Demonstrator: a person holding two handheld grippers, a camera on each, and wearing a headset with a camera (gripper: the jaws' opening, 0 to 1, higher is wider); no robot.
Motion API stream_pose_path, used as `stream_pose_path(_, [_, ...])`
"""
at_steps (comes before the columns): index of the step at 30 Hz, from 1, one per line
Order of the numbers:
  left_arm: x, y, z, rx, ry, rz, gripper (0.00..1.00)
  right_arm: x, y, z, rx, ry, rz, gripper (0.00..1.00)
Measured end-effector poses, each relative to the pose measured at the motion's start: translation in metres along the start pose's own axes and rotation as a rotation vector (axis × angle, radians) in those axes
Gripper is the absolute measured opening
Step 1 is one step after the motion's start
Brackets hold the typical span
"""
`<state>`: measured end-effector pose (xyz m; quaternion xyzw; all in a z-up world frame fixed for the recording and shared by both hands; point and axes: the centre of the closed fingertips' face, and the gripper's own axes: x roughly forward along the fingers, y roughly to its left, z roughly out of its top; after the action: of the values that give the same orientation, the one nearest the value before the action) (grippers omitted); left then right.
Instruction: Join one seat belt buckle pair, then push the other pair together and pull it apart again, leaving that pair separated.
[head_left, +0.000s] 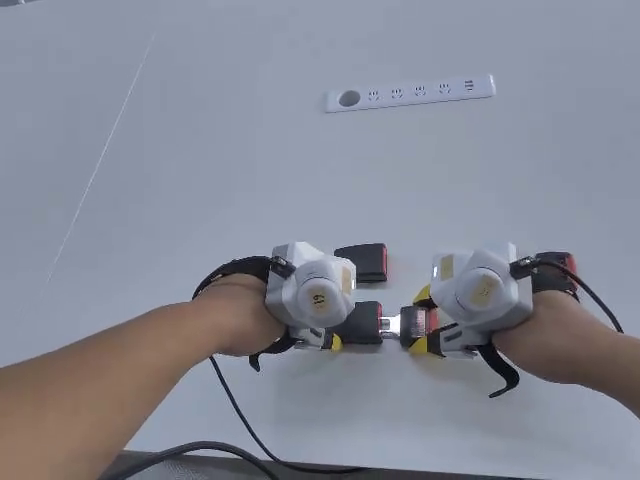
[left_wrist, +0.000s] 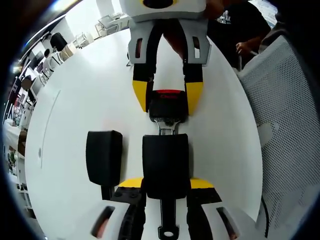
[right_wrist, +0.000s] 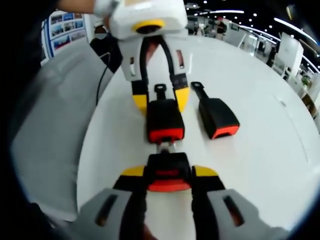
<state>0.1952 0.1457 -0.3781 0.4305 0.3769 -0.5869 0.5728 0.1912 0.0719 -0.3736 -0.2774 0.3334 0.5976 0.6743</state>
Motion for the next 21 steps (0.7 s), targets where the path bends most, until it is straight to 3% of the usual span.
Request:
stream_pose_path(4, [0.001,-0.001,0.001,0.041,0.016,-0.02,0.31,0.0,0.0,0.0,-0.024,0.017,0.009,0.32])
stream_pose_path(21, [0.001,-0.001,-0.001,0.044,0.011,-0.029,0.3,0.01,0.002,0.012,-0.037,0.007,0.001,0.32])
